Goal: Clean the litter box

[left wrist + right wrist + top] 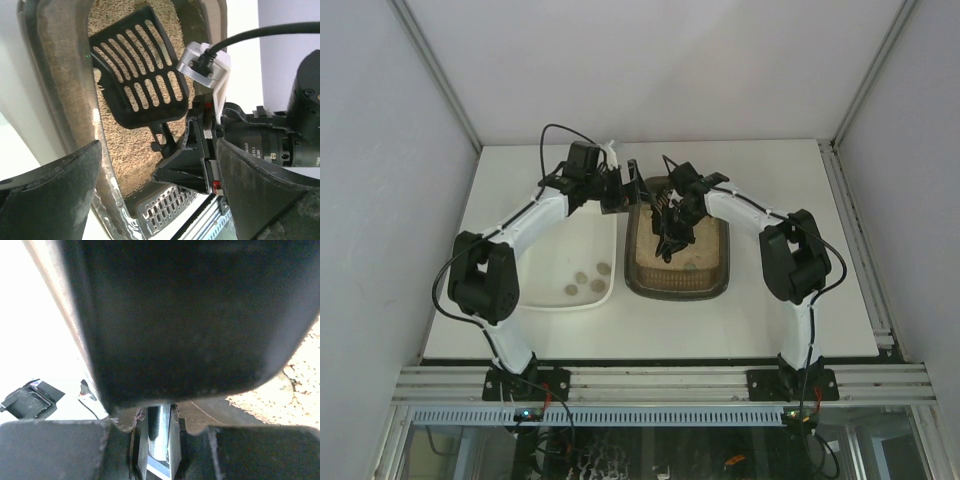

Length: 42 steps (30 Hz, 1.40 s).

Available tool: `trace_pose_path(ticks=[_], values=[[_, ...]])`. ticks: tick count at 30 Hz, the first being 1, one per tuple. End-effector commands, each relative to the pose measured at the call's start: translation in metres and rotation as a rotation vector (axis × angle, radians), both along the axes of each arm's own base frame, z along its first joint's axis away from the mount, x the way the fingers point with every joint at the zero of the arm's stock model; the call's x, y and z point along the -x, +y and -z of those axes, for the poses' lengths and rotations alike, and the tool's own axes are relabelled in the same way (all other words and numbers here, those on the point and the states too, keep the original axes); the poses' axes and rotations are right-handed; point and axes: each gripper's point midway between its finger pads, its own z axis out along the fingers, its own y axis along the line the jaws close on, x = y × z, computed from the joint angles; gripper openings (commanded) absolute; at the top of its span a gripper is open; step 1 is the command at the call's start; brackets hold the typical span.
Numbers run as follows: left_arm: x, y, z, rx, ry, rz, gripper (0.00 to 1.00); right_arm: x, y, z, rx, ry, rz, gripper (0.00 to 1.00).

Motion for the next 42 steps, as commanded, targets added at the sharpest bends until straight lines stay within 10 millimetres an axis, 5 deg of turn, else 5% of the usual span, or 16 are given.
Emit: trace_pose_path(ticks=[1, 20, 28, 35, 42], values=[[-0.001, -0.009, -0.023, 0.102, -0.044, 0.029, 1.0, -0.007, 0.024, -0.009, -0.111, 0.006, -0.002, 0.0], [0.003, 0.014, -0.055, 0.159, -0.101, 0.009, 1.0, 0.008, 0.058, -0.001, -0.365, 0.149, -0.034, 0.0], [0.011, 0.038, -0.072, 0.132, -0.155, -0.005, 1.0, 0.005, 0.033, -0.007, -0.382, 0.119, 0.03, 0.0], [0.029, 0.078, -0.089, -0.007, -0.241, -0.018, 1.0, 0.022, 0.011, -0.04, -0.35, 0.017, 0.042, 0.0], [0.066, 0.129, -0.107, -0.218, -0.388, -0.056, 1.0, 0.048, 0.01, -0.084, -0.577, -0.192, 0.042, 0.0]])
